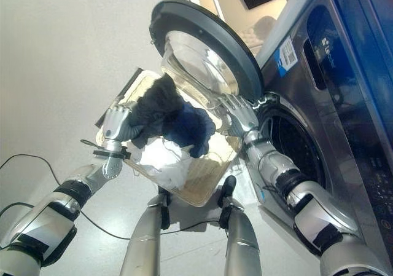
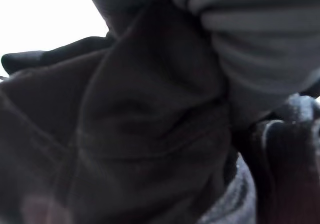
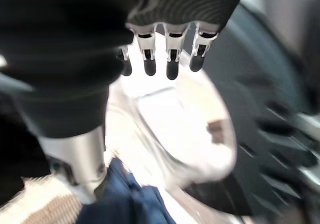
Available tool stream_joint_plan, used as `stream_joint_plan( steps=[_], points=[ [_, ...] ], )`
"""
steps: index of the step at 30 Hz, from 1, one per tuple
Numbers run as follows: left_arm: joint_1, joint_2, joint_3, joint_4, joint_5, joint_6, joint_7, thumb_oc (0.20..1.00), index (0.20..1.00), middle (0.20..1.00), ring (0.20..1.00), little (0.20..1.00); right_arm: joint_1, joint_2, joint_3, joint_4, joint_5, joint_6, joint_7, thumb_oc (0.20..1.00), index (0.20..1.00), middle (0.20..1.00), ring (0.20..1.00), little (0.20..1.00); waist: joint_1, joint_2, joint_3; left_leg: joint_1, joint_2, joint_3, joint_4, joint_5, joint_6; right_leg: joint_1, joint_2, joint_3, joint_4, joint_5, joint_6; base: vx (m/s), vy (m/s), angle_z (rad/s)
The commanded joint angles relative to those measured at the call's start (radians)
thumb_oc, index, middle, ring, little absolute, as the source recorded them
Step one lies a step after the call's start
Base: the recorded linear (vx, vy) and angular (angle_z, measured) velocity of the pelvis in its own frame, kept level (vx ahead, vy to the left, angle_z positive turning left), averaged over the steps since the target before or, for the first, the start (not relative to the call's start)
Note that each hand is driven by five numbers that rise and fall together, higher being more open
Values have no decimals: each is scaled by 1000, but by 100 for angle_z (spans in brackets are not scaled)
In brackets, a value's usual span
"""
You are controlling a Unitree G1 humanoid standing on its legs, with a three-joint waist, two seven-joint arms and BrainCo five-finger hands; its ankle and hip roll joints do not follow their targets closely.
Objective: Put the clothes into the washing machine.
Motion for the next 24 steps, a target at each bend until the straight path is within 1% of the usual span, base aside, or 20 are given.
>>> stream_joint_plan(
  steps=[1, 2, 3, 4, 5, 6, 8, 9, 10, 12, 15, 17, 18, 19, 20, 21, 24],
  points=[
    [-19, -41, 23, -81, 58, -101, 35, 200, 200, 200, 200, 200, -20, -34, -3, -31, 70, -68, 68, 1000, 1000, 1000, 1000, 1000, 6, 69, -22, 24, -87, 5, 4, -91, 4, 1, -33, -43, 106, -71, 126, -6, -14, 4],
    [-29, -41, 5, -121, 85, -128, 23, 200, 200, 200, 200, 200, -35, -25, 5, -35, 117, -83, 118, 1000, 1000, 1000, 1000, 1000, 8, 74, -22, 28, -90, 5, -5, -89, 6, 2, -31, -40, 96, -70, 126, 1, -8, 3],
    [-29, -41, 5, -121, 85, -128, 23, 200, 200, 200, 200, 200, -35, -25, 5, -35, 117, -83, 118, 1000, 1000, 1000, 1000, 1000, 8, 74, -22, 28, -90, 5, -5, -89, 6, 2, -31, -40, 96, -70, 126, -15, -9, 5],
    [-45, -40, -20, -142, 107, -134, 21, 200, 200, 200, 200, 200, -50, -10, 7, -25, 169, -105, 170, 1000, 1000, 1000, 1000, 1000, 10, 79, -22, 21, -96, 3, -11, -81, 8, -2, -29, -39, 85, -62, 124, -2, -5, 4],
    [-45, -40, -23, -144, 107, -133, 19, 200, 200, 200, 200, 200, -49, -7, 7, -23, 178, -109, 181, 1000, 1000, 1000, 1000, 1000, 10, 80, -22, 23, -96, 3, -9, -85, 8, 0, -29, -38, 87, -65, 124, -11, -5, 4],
    [-56, -40, -37, -153, 84, -129, 6, 200, 200, 200, 200, 200, -58, 0, 8, -23, 212, -116, 221, 1000, 1000, 1000, 1000, 1000, 9, 82, -22, 20, -99, 2, -14, -78, 8, -4, -26, -37, 80, -59, 123, 0, 0, 0],
    [-68, -49, -48, -169, 55, -148, -6, 200, 200, 200, 200, 200, -67, 22, 13, -13, 275, -108, 304, 1000, 1000, 1000, 1000, 1000, 10, 85, -22, 23, -105, 3, -20, -76, 8, -2, -23, -34, 72, -57, 122, 0, 0, 0],
    [-82, -53, -57, -181, 56, -152, -1, 200, 200, 200, 200, 200, -73, 31, 14, -4, 306, -99, 335, 1000, 1000, 1000, 1000, 1000, 9, 87, -22, 17, -108, 3, -24, -69, 9, -6, -22, -35, 64, -51, 120, 0, 0, 0],
    [-100, -63, -68, -194, 33, -156, -17, 200, 200, 200, 200, 200, -79, 46, 13, 20, 336, -85, 359, 1000, 1000, 1000, 1000, 1000, 10, 91, -22, 15, -113, 1, -27, -68, 9, -8, -22, -34, 57, -49, 118, 0, 0, 0],
    [-116, -74, -80, -208, 8, -157, -54, 200, 200, 200, 200, 200, -81, 61, 10, 41, 350, -80, 369, 1000, 1000, 1000, 1000, 1000, 9, 96, -22, 11, -119, 1, -27, -66, 10, -10, -20, -30, 50, -45, 117, 0, 0, 0],
    [-135, -91, -104, -230, -7, -152, -91, 200, 200, 200, 200, 200, -84, 84, 1, 61, 352, -90, 383, 1000, 1000, 1000, 1000, 1000, 7, 102, -22, 10, -128, 1, -21, -69, 11, -12, -18, -21, 50, -44, 118, 0, 0, 0],
    [-144, -93, -110, -238, -8, -148, -100, 200, 200, 200, 200, 200, -89, 89, -2, 58, 353, -91, 394, 1000, 1000, 1000, 1000, 1000, 5, 103, -22, 4, -131, 0, -23, -64, 12, -16, -17, -21, 45, -38, 117, 2, 18, 3],
    [-151, -95, -116, -245, -10, -143, -108, 200, 200, 200, 200, 200, -91, 95, -4, 52, 358, -89, 411, 1000, 1000, 1000, 1000, 1000, 4, 104, -22, 2, -134, -1, -23, -63, 12, -17, -15, -19, 42, -35, 117, 6, 30, 3],
    [-163, -100, -122, -254, -18, -132, -125, 200, 200, 200, 200, 200, -96, 103, -2, 38, 370, -87, 454, 1000, 1000, 1000, 1000, 1000, 1, 103, -22, -3, -135, 1, -23, -60, 11, -19, -13, -17, 34, -31, 117, 0, 0, 0],
    [-165, -100, -124, -256, -19, -130, -127, 200, 200, 200, 200, 200, -97, 104, -1, 35, 373, -87, 463, 1000, 1000, 1000, 1000, 1000, 0, 103, -22, -3, -136, 1, -23, -60, 11, -19, -13, -16, 32, -31, 117, 5, 34, 0],
    [-171, -105, -130, -265, -19, -116, -133, 200, 200, 200, 200, 200, -92, 108, 3, 23, 396, -87, 501, 1000, 1000, 1000, 1000, 1000, -2, 102, -22, -1, -137, 3, -27, -57, 11, -16, -10, -14, 26, -27, 116, 0, 0, 0],
    [-182, -108, -140, -268, -9, -95, -132, 200, 200, 200, 200, 200, -86, 118, 7, 20, 415, -98, 534, 1000, 1000, 1000, 1000, 1000, -5, 100, -22, -2, -137, 5, -29, -53, 10, -17, -6, -10, 21, -24, 115, 0, 0, 0]
  ],
)
